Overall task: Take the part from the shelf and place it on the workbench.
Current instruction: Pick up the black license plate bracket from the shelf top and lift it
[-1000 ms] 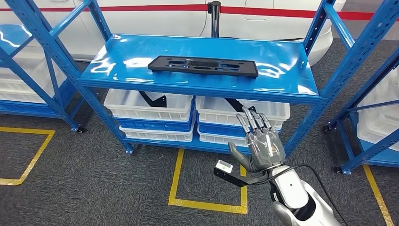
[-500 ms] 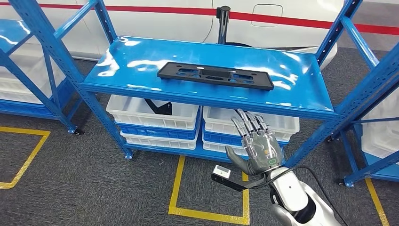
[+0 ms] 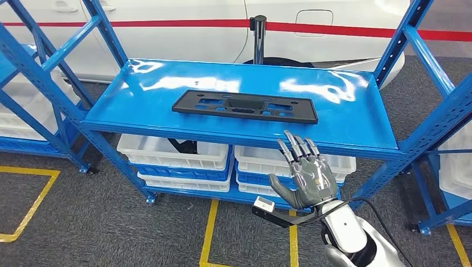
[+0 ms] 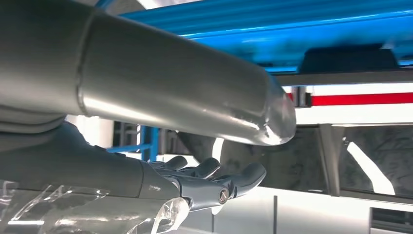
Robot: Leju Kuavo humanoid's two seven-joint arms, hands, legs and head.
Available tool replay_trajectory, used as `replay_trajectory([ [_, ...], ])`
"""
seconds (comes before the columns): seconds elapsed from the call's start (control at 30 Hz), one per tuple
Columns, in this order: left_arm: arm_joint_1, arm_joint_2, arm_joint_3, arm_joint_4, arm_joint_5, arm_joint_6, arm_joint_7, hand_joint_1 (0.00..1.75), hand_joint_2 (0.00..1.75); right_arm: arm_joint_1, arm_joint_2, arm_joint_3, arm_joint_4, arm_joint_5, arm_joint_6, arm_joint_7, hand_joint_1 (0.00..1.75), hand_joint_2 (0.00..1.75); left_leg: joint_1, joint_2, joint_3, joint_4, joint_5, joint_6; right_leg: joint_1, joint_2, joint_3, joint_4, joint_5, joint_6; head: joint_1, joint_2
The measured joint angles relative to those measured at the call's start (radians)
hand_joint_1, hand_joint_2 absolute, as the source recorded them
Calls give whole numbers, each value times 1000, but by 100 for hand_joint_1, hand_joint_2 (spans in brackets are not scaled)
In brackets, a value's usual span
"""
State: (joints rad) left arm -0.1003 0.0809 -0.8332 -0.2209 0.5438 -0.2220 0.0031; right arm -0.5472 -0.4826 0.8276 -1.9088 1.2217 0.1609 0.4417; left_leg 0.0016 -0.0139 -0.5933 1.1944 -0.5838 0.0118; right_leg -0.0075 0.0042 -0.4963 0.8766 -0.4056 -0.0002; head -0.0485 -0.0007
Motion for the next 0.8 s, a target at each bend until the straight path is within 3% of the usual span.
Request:
replay_trajectory([
  [0.03, 0, -2, -6, 0, -9, 0, 9, 0, 0, 12, -14, -6, -14, -8, 5, 4, 0, 0, 0, 0, -23, 2, -4, 1, 0, 1, 13, 0, -11, 1, 0, 0],
  [0.07, -2, -5, -11, 0, -17, 0, 19, 0, 0, 23, -27, -14, -27, -14, 9, 6, 0, 0, -1, 0, -28, -35, 15, 5, 1, 1, 29, 0, -22, 3, 0, 0],
  [0.1, -4, -8, -16, 0, -23, 0, 29, 0, 0, 32, -41, -24, -39, -21, 12, 6, 0, 0, -3, 0, -19, -102, 61, 10, 1, 1, 44, -1, -34, 5, -1, 0],
  [0.17, -9, -10, -26, 0, -29, 0, 42, 0, 0, 43, -62, -42, -54, -28, 15, 5, 0, 0, -11, -2, 3, -246, 179, 25, 3, 3, 66, -4, -53, 11, -1, 0],
  [0.2, -11, -11, -30, 0, -29, -1, 45, 0, 0, 46, -69, -49, -60, -30, 16, 4, 0, 0, -16, -3, 10, -290, 218, 32, 3, 6, 72, -9, -61, 16, -1, 0],
  [0.23, -14, -12, -32, 0, -29, -1, 47, 0, 0, 49, -73, -54, -64, -30, 17, 1, 0, 0, -18, -5, 14, -315, 237, 37, 4, 10, 78, -11, -63, 22, -1, 0],
  [0.33, -18, -15, -37, 0, -25, -3, 48, 0, 0, 56, -84, -69, -79, -30, 17, -8, 0, 0, -13, -1, 50, -333, 242, 50, 5, 14, 87, 14, -69, 38, 0, 0],
  [0.4, -22, -18, -41, 0, -23, -2, 47, 0, 0, 57, -90, -75, -85, -29, 17, -11, 0, 0, -9, 1, 73, -335, 237, 57, 4, 10, 36, 119, -95, 47, 3, 0],
  [0.47, -24, -20, -46, 0, -23, -2, 46, 0, 0, 58, -93, -79, -88, -28, 17, -12, 0, 0, -9, 1, 88, -334, 222, 61, 3, 7, -61, 263, -149, 54, 4, 0],
  [0.5, -23, -22, -49, 0, -23, -2, 46, 0, 0, 59, -93, -80, -89, -28, 17, -12, 0, 0, -9, 0, 97, -334, 213, 61, 2, 6, -101, 307, -174, 57, 4, 0],
  [0.53, -21, -23, -52, 0, -23, -2, 46, 0, 0, 60, -94, -80, -90, -28, 17, -13, 0, 0, -9, -2, 108, -334, 203, 60, 2, 5, -125, 315, -184, 58, 5, 0],
  [0.57, -19, -24, -54, 0, -23, -2, 46, 0, 0, 61, -94, -80, -90, -28, 17, -13, 0, 0, -8, -3, 121, -334, 193, 58, 2, 5, -131, 287, -170, 58, 5, 0],
  [0.6, -18, -25, -56, 0, -23, -2, 46, 0, 0, 61, -94, -81, -91, -28, 17, -13, 0, 0, -7, -5, 136, -334, 182, 55, 1, 4, -122, 229, -131, 56, 5, 0],
  [0.67, -18, -27, -57, 0, -16, -1, 42, 0, 0, 61, -94, -82, -92, -28, 13, -19, 0, 0, -7, -7, 159, -334, 161, 47, 2, 0, -92, 87, -16, 50, 5, 0],
  [0.7, -19, -28, -57, 0, -8, 0, 36, 0, 0, 59, -94, -82, -92, -28, 10, -25, 0, 0, -8, -8, 165, -336, 152, 42, 4, -2, -81, 40, 27, 43, 5, 0],
  [0.73, -19, -28, -57, 0, 4, 2, 26, 0, 0, 54, -92, -80, -91, -28, 6, -33, 0, 0, -9, -9, 170, -337, 147, 36, 5, -4, -78, 15, 51, 35, 4, 0],
  [0.8, -18, -26, -56, 0, 31, 3, 0, 0, 0, 35, -81, -74, -90, -28, -2, -49, 0, 0, -11, -9, 178, -340, 139, 26, 5, -5, -74, 10, 53, 18, 4, 0],
])
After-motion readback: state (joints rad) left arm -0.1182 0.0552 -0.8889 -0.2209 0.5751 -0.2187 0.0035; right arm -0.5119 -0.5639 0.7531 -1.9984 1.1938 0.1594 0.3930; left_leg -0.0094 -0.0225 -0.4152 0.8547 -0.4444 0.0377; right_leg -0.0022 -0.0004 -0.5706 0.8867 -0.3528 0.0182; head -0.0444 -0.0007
